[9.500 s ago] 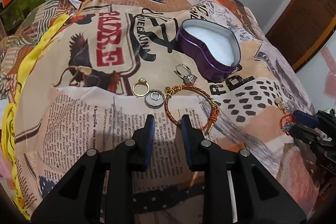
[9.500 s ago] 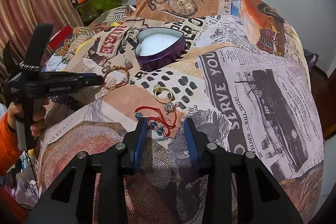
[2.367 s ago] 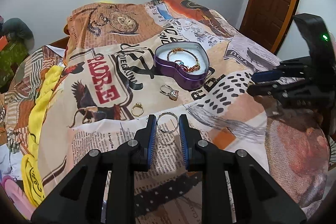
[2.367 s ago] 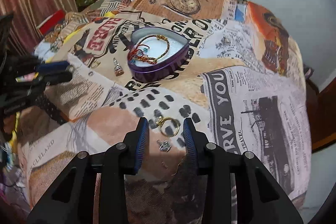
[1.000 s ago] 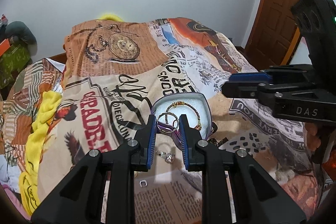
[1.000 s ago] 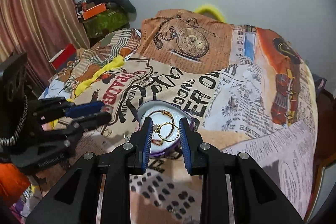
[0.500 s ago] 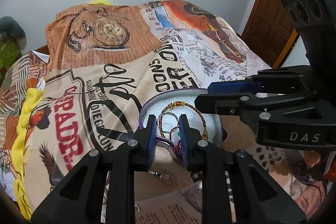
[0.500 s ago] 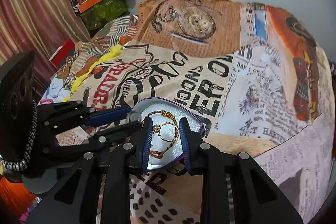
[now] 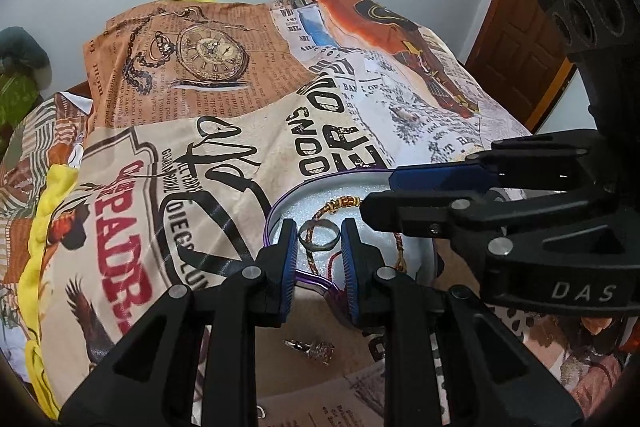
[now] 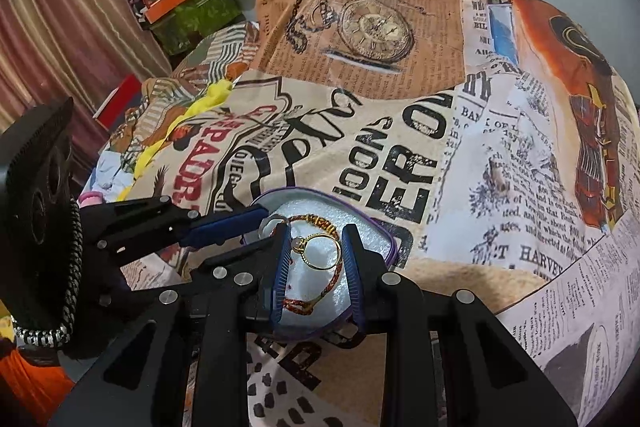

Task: Organize jewelry
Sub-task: 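Open both grippers to drop the rings into the tin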

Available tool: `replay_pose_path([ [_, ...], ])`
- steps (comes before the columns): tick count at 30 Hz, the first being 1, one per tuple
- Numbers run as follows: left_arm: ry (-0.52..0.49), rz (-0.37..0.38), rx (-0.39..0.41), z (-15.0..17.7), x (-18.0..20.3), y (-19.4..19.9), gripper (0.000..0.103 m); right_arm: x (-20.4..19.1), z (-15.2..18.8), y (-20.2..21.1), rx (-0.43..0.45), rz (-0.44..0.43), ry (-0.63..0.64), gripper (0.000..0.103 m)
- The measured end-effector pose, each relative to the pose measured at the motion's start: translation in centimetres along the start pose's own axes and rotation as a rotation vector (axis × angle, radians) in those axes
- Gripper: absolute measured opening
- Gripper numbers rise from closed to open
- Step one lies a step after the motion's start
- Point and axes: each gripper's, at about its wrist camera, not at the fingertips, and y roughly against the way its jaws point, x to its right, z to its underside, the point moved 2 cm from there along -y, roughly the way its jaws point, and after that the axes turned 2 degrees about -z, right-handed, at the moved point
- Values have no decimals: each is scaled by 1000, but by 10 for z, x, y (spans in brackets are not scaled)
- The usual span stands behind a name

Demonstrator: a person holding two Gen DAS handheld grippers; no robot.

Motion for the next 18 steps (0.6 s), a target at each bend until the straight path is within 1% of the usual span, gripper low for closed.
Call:
replay_pose_path([
  [4, 6, 6, -8, 0, 0, 3, 21, -1, -1, 1, -10, 13, 2, 24],
  [6, 5, 0, -9, 0, 0, 7, 23, -2, -1, 4, -8, 27, 10, 24],
  [8, 6, -12, -8, -1, 1, 11, 34, -5, 0, 9, 1, 40, 22, 29],
  [9, 8, -17, -3, -1, 0, 14, 35, -5, 0, 12, 6, 45, 25, 31],
  [10, 10, -21, 1, -1, 0, 17, 35, -7, 1, 17, 16, 55, 30, 34],
  [11, 14, -24, 4, -2, -1, 21, 36, -8, 1, 20, 23, 62, 33, 35],
  [18, 38, -27, 40, -3, -4, 56, 36, -19, 8, 56, 77, 94, 52, 35],
])
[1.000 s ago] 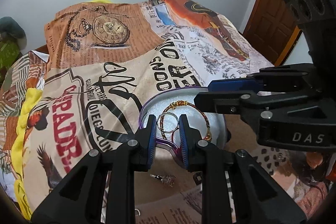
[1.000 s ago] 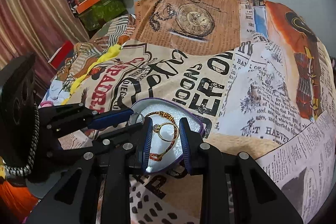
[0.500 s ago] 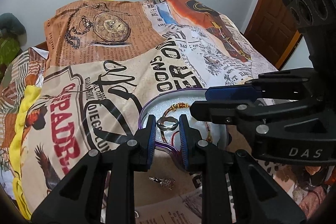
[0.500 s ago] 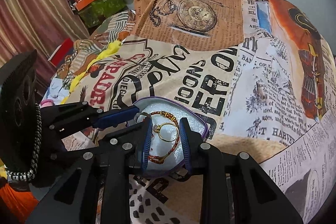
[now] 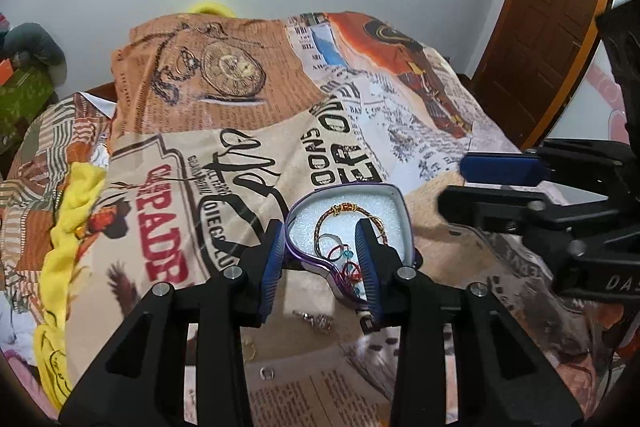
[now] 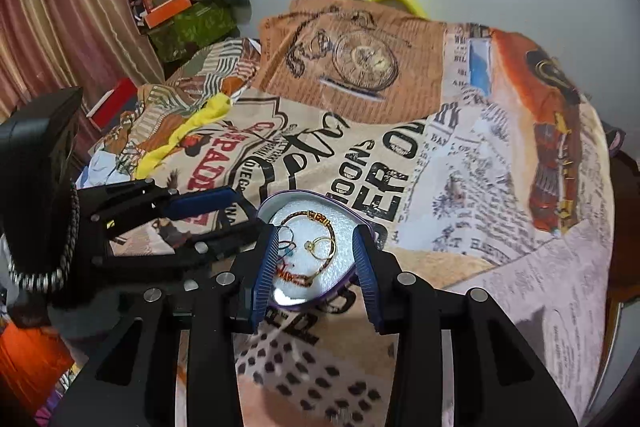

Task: Organize jewelry
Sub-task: 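Open both grippers to drop the rings into the tin, then grasp a gold ring with the left gripper while the right grasps a silver earring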

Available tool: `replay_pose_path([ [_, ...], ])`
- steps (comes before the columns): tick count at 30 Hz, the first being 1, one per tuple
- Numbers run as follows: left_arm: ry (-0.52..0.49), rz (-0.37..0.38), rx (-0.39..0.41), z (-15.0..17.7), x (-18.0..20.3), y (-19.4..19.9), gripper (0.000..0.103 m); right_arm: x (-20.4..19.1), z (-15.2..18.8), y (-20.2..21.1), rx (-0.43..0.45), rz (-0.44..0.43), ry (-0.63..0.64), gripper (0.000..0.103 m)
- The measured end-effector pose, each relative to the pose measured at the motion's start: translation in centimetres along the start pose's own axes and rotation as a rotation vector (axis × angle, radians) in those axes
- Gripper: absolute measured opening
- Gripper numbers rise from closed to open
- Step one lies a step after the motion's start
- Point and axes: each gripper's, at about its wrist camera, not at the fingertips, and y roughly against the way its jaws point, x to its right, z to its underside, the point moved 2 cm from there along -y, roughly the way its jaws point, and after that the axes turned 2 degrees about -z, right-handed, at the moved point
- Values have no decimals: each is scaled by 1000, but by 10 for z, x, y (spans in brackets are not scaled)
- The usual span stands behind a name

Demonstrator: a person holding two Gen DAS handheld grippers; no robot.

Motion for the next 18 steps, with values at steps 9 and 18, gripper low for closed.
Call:
replay_pose_path([
  [9, -31, -33, 36, 16, 2, 44, 51, -6, 20, 55, 74, 64, 36, 47],
  [18, -40, -74, -31, 59, -5, 48, 57, -4, 66, 45, 5, 153, 91, 50],
])
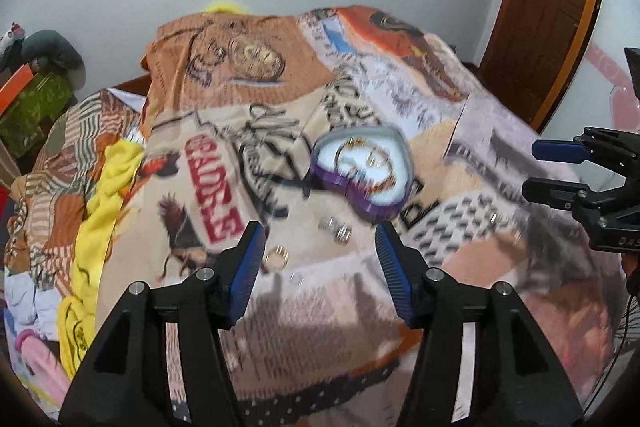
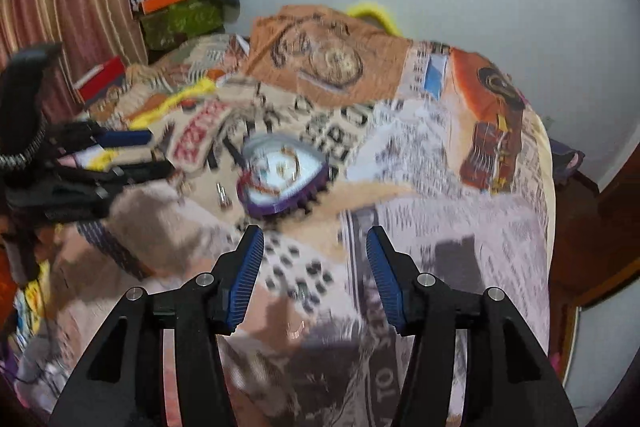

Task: Organize jewelry
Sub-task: 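Grasp a gold ring with the left gripper while the right grasps a silver earring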

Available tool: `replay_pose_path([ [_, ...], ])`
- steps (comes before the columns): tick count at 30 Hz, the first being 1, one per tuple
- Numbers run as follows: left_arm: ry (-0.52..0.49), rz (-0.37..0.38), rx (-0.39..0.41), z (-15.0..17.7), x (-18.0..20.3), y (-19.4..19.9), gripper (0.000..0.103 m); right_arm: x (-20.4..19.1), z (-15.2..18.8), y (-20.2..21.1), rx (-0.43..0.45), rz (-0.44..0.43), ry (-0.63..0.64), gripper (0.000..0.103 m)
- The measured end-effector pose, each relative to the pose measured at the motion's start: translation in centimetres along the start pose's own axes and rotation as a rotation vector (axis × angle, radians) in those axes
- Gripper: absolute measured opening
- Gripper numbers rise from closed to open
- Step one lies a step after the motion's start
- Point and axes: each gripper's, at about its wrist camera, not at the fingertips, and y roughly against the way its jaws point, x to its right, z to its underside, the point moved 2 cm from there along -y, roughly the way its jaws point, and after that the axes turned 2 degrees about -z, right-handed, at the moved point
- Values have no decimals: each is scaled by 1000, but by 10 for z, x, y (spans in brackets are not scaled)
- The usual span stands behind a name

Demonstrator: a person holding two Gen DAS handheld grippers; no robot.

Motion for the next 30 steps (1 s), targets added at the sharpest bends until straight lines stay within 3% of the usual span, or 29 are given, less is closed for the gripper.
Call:
replay_pose_path([
  [8, -49, -38, -66, 35, -2, -12, 57, 6, 39, -31, -100, -33, -45, 48],
  [13, -42, -33, -83, 44, -3, -22, 57, 3, 47, -36, -101, -35, -40, 36],
  [16, -10, -20, -94, 45, -8, -32, 57, -3, 48, -36, -96, -36, -9, 21],
  [20, 2, -25, -87, 42, -12, -38, 57, -10, 48, -37, -97, -31, 33, 11],
  [27, 54, -6, -88, 34, -32, -47, 55, -4, 46, -37, -91, -61, 5, 9],
  [30, 63, -8, -103, 32, -39, -55, 44, 5, 44, -35, -81, -78, -28, 9],
])
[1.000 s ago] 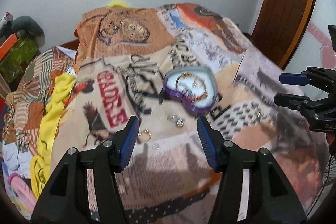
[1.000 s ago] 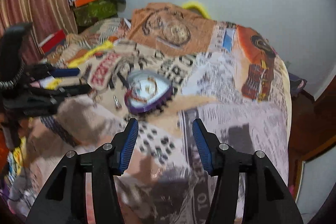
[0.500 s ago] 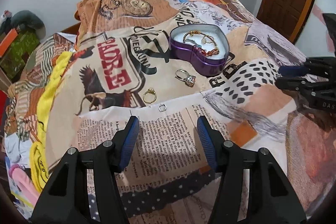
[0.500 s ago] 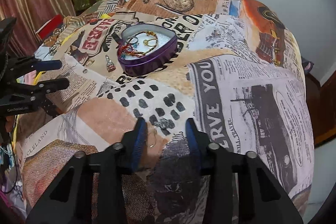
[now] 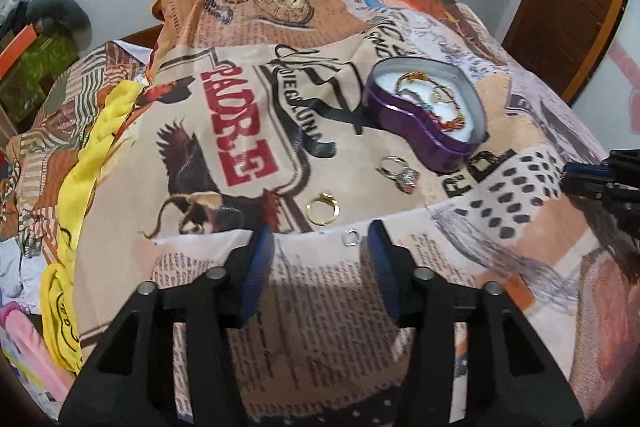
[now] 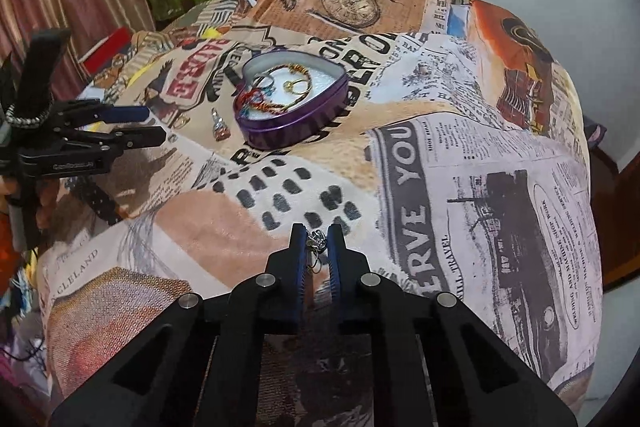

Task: Organize jewelry
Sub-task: 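Grasp a gold ring with the left gripper while the right grasps a silver earring, then carry both held pieces over the purple heart tin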

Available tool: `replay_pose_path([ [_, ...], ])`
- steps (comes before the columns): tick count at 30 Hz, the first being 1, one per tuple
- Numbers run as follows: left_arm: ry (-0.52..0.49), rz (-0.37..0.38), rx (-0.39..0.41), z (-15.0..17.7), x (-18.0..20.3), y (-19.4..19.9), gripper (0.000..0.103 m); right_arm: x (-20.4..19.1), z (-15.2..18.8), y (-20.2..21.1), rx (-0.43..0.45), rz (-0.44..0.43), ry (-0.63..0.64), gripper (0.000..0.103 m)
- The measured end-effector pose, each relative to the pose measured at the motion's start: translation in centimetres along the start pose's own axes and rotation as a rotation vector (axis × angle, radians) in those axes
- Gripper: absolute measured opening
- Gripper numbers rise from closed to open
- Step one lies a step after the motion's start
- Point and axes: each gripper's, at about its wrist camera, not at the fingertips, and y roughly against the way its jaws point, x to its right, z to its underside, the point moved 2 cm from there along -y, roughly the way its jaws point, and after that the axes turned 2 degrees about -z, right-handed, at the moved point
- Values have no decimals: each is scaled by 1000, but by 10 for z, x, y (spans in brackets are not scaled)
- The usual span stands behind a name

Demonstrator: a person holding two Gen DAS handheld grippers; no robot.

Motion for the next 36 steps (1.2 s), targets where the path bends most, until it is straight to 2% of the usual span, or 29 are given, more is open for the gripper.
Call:
replay_pose_path([
  [4, 26, 24, -9, -6, -5, -8, 32, 5, -4, 4, 22, -5, -14, 9],
  [12, 57, 51, -25, -12, -4, -26, 28, 8, -13, 7, 49, -16, -10, 9],
  [14, 52, 31, -22, -12, -3, -27, 17, 8, -14, 7, 53, -16, -7, 9],
  [25, -21, 1, 89, -16, 8, 15, 17, 9, -32, 23, 118, -5, -11, 9],
  [36, -32, 44, 205, -48, 22, 54, 17, 4, -59, 45, 198, 7, 7, 9],
])
